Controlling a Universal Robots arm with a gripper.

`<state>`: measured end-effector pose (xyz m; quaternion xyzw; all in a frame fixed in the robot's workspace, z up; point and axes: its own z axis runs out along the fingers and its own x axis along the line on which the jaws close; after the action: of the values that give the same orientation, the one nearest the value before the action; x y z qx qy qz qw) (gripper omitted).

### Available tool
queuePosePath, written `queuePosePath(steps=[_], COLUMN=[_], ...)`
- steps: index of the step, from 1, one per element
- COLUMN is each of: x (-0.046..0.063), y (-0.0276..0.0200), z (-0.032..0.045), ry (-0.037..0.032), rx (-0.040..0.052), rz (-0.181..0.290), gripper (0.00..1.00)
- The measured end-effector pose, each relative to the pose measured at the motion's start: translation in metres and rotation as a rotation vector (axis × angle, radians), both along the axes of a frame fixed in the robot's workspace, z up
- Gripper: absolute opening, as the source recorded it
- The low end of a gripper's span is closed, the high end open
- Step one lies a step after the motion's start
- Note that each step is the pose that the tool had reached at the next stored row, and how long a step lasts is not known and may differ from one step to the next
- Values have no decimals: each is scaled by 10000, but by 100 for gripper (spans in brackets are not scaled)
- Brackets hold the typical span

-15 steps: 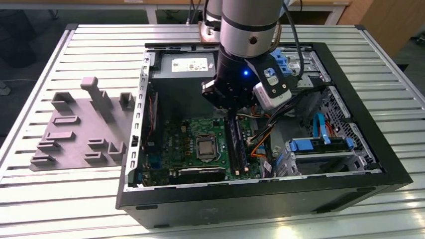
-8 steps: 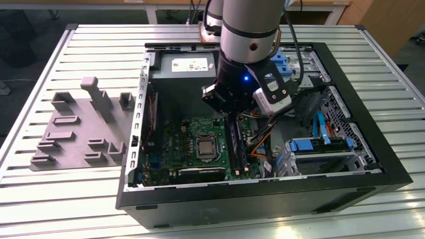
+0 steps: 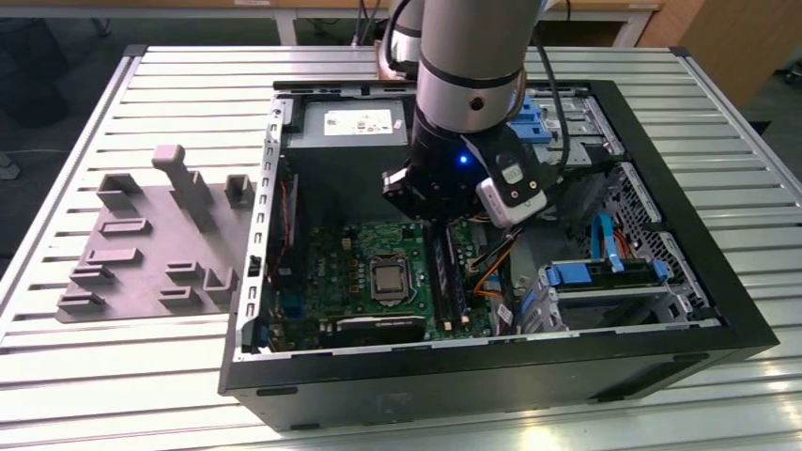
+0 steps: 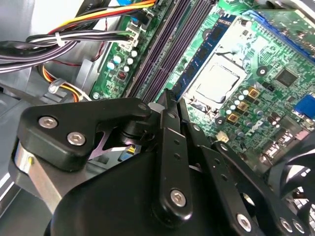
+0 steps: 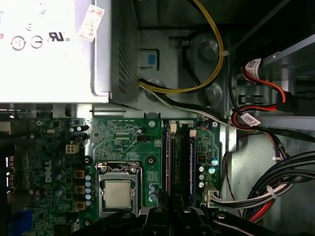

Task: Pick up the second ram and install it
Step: 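Insert the second ram into the second slot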

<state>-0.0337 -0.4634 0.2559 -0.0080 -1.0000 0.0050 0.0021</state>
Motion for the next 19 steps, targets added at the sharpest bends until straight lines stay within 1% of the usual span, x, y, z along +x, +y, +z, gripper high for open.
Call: queuePosePath(steps=[3, 9, 15, 17, 18, 19], x=[4, 5, 23, 28, 29, 29], y=[0, 0, 0, -9, -22, -35], z=[-48, -56, -118, -140, -150, -159], ry=[1, 2, 2, 4, 3, 2], rx=[1, 0, 15, 58, 107, 127], rz=[-13, -15, -14, -15, -15, -15], gripper=[14, 14, 14, 14, 14, 14])
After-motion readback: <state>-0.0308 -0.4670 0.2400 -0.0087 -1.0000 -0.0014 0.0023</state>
